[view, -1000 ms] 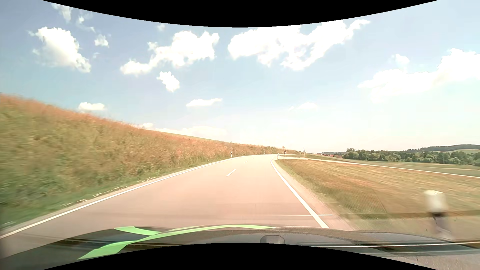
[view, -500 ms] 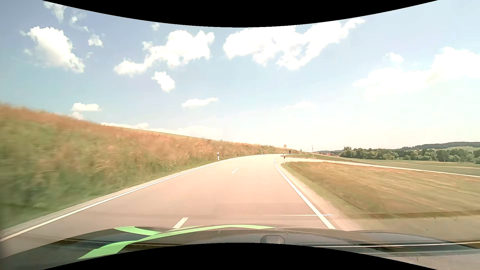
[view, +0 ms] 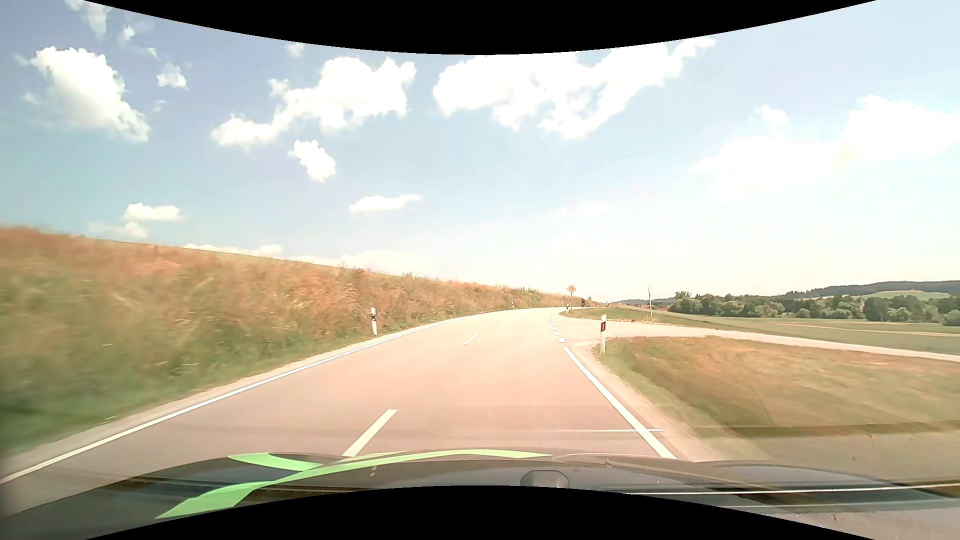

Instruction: Follow the waypoints while adhering to traffic rules and regulations

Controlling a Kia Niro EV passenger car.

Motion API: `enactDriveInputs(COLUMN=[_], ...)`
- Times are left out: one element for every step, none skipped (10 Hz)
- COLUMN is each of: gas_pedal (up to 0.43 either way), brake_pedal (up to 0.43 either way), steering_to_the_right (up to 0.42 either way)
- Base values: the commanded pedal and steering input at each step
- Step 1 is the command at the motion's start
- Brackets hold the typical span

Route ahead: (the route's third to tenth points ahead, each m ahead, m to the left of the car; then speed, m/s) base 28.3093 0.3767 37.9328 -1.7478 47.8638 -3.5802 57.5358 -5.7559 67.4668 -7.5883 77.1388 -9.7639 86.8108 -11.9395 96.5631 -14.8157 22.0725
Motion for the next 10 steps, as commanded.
enactDriveInputs(gas_pedal=[0.248, 0.248, 0.248, 0.260, 0.268, 0.268, 0.268, 0.260, 0.248, 0.248], brake_pedal=[0.000, 0.000, 0.000, 0.000, 0.000, 0.000, 0.000, 0.000, 0.000, 0.000], steering_to_the_right=[0.014, 0.014, 0.015, 0.015, 0.014, 0.014, 0.015, 0.016, 0.019, 0.021])
